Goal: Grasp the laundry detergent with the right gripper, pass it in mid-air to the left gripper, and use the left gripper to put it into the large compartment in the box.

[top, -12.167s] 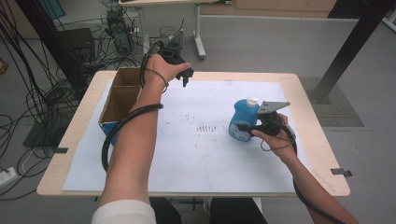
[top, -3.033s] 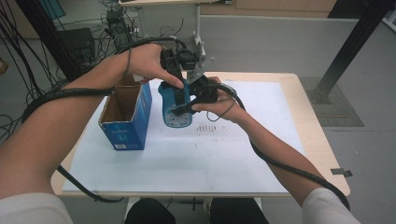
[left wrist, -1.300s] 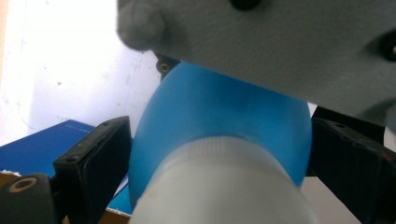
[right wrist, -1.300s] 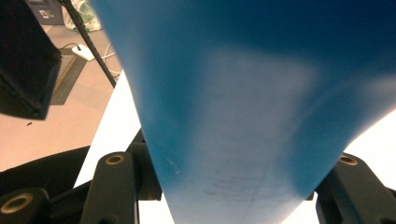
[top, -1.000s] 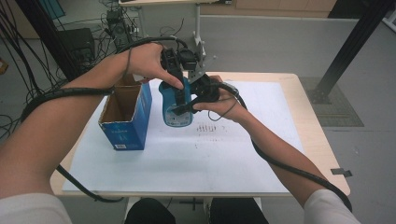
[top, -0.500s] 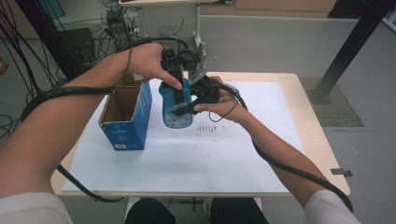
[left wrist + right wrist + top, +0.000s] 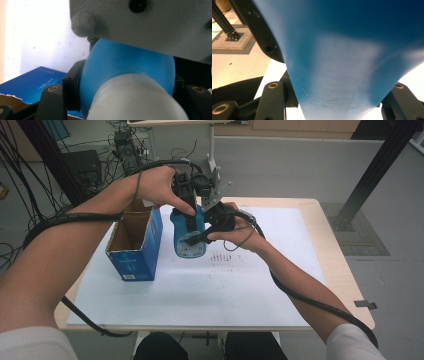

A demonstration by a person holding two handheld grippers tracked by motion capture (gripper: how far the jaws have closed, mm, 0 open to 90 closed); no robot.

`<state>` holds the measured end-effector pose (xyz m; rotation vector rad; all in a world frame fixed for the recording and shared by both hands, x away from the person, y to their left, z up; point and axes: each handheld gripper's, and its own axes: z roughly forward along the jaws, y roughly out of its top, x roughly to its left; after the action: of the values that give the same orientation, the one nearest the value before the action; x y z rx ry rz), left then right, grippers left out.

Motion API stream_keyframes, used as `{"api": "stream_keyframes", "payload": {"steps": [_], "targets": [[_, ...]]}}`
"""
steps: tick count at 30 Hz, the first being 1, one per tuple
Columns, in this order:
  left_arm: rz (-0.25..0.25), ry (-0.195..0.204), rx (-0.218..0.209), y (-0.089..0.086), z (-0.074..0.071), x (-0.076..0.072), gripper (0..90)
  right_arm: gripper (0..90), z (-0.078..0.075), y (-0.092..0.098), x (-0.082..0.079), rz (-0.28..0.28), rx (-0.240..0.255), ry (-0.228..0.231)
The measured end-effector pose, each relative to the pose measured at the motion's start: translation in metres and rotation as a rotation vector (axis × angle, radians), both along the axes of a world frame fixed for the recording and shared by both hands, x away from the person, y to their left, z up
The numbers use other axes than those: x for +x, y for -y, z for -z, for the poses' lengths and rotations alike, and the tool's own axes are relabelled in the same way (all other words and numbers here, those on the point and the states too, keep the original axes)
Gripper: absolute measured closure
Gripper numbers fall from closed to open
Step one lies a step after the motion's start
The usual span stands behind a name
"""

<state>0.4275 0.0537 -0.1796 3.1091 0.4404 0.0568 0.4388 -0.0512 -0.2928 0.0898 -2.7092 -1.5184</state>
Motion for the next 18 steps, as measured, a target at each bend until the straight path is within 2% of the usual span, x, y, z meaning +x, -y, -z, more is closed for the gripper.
{"api": "stream_keyframes", "payload": {"steps": [18], "targets": [[-0.001, 0.006, 0.001, -0.0034, -0.0010, -0.0011, 35.8, 43.9, -0.0005, -0.0030, -0.0005, -0.002, 0.003, -0.005]]}}
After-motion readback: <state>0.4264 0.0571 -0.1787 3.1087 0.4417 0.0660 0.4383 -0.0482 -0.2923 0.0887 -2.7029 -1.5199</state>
